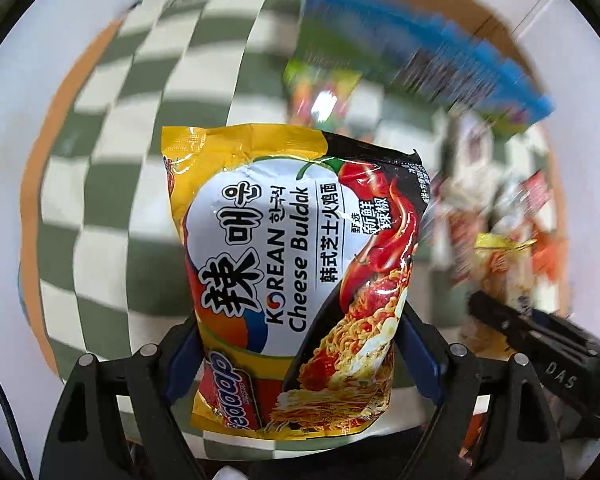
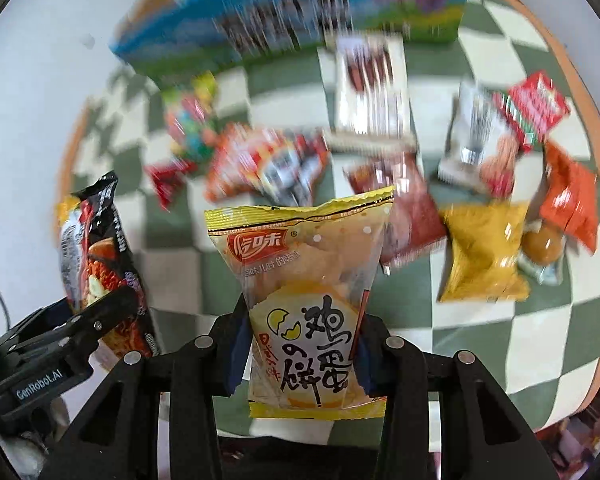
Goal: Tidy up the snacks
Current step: 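Carry both bags into the cardboard box and open both tools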
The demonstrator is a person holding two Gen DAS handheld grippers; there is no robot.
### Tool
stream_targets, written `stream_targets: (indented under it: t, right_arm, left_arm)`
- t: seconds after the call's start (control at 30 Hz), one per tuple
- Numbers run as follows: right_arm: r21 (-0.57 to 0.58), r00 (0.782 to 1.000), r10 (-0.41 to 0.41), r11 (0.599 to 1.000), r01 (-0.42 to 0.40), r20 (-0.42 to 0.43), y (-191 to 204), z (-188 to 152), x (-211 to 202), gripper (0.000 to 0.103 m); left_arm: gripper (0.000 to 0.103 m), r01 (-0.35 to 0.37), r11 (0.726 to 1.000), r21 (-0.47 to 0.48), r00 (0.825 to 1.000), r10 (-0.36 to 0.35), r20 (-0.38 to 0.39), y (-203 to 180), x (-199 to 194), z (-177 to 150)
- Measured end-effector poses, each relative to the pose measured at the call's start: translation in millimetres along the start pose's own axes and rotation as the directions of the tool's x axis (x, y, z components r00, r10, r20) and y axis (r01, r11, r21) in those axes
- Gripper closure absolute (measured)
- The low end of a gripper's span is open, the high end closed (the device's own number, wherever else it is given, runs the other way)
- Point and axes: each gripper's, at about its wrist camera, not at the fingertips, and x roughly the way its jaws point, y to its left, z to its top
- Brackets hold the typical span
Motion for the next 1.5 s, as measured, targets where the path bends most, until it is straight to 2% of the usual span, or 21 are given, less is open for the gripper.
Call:
stream_targets:
  t: [0.1,0.13,0.23,0.33,0.43,0.5,0.6,0.73,1.0,1.13,1.17,1.2,1.23,1.27,1.5]
  right_arm:
    - [-0.009,0.996,0.063,0.998,-0.063,0.062,1.6,37.6,-52.5,0.058]
    - [-0.02,0.993,0.088,0.996,-0.086,0.082,-1.0,66.7,-84.6,0.058]
    - [-0.05,0.982,0.143,0.989,-0.137,0.125,5.1,117.7,-124.4,0.058]
    - [-0.096,0.975,0.133,0.988,-0.118,0.176,2.6,178.5,-151.1,0.058]
    - [-0.125,0.975,0.103,0.989,-0.079,0.195,4.4,244.0,-135.7,0.058]
    - [-0.128,0.978,0.091,0.989,-0.068,0.185,3.2,274.0,-123.2,0.058]
    - [-0.137,0.985,0.061,0.99,-0.039,0.164,-0.7,316.7,-97.4,0.058]
    - [-0.132,0.99,0.04,0.991,-0.023,0.133,-10.5,359.3,-63.3,0.058]
    - [-0.105,0.995,0.03,0.994,-0.02,0.093,-29.0,400.2,-5.6,0.058]
    - [-0.084,0.996,0.064,0.995,-0.059,0.054,-40.1,412.4,25.2,0.055]
    - [-0.082,0.996,0.069,0.995,-0.065,0.052,-41.1,413.8,29.0,0.051]
    - [-0.086,0.996,0.072,0.994,-0.067,0.053,-43.2,415.6,32.3,0.036]
    - [-0.09,0.996,0.063,0.994,-0.058,0.059,-40.1,414.5,32.2,0.017]
    - [-0.091,0.996,0.057,0.995,-0.051,0.063,-42.7,415.4,33.8,0.013]
    - [-0.085,0.998,0.021,0.996,-0.016,0.059,-59.9,407.5,28.0,0.013]
  left_arm:
    - [0.018,0.047,0.999,0.015,0.997,-0.048,0.067,-17.7,-37.7,35.6]
    - [0.018,0.062,0.998,0.02,0.994,-0.064,0.086,-26.0,-48.5,50.9]
    - [0.018,0.115,0.993,0.034,0.985,-0.119,0.128,-48.8,-71.5,105.6]
    - [0.018,0.107,0.993,0.044,0.983,-0.112,0.148,-69.1,-71.6,163.9]
    - [0.018,0.109,0.994,0.022,0.984,-0.111,0.14,-80.9,-60.1,217.1]
    - [0.018,0.107,0.994,0.0,0.988,-0.107,0.111,-84.4,-43.3,249.2]
    - [0.018,0.09,0.996,-0.011,0.993,-0.089,0.071,-91.1,-14.6,285.8]
    - [0.018,0.07,0.997,-0.014,0.997,-0.069,0.018,-93.2,28.8,313.3]
    - [0.017,0.018,1.0,0.003,0.998,-0.018,-0.061,-102.4,88.6,340.4]
    - [0.017,0.018,1.0,0.006,0.995,-0.017,-0.101,-110.9,102.0,344.7]
    - [0.018,0.026,1.0,-0.002,0.993,-0.027,-0.115,-111.2,106.0,346.8]
    - [0.018,0.038,0.999,-0.008,0.992,-0.039,-0.12,-112.1,107.8,348.4]
    - [0.018,0.043,0.999,-0.007,0.992,-0.044,-0.116,-112.3,108.0,349.1]
    - [0.018,0.035,0.999,-0.001,0.993,-0.035,-0.112,-114.2,106.7,349.9]
    - [0.016,0.039,0.999,-0.021,0.996,-0.04,-0.077,-118.4,85.7,344.6]
